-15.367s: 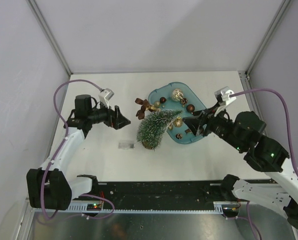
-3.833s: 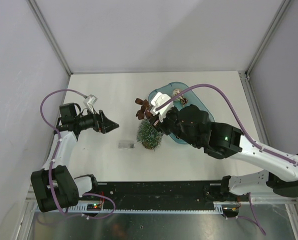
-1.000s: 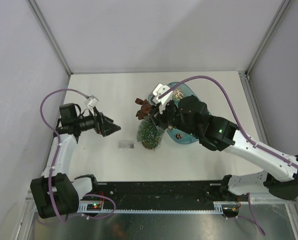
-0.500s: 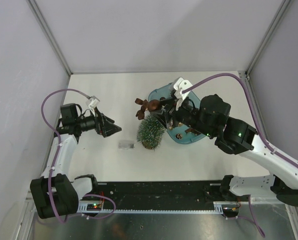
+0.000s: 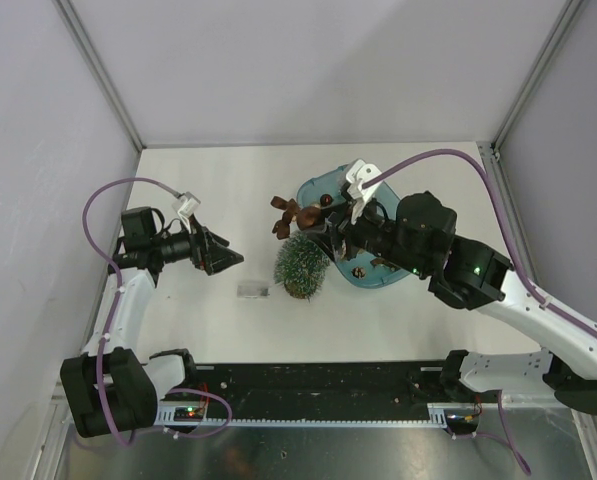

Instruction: Decorate the small christmas tree

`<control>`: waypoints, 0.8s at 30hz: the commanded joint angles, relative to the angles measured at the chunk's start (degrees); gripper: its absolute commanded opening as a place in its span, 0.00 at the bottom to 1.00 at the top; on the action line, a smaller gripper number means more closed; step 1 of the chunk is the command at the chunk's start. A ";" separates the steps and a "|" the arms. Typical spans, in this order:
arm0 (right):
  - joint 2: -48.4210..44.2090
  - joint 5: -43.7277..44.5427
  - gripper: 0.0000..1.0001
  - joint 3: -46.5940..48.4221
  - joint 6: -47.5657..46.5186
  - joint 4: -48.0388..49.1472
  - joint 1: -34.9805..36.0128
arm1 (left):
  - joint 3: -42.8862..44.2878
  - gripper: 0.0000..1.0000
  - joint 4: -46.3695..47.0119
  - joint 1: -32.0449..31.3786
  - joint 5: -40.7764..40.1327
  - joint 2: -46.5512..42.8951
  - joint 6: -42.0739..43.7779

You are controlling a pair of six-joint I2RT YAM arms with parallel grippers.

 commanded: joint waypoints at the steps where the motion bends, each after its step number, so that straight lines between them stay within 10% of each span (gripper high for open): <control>1: -1.97 0.70 0.40 -0.39 0.65 0.09 -0.24 | 0.76 1.00 0.24 -0.17 0.03 -0.19 1.64; 24: -0.55 -0.23 0.38 -0.24 -0.52 0.73 -0.46 | 0.21 1.00 0.17 -0.20 -0.62 0.35 2.09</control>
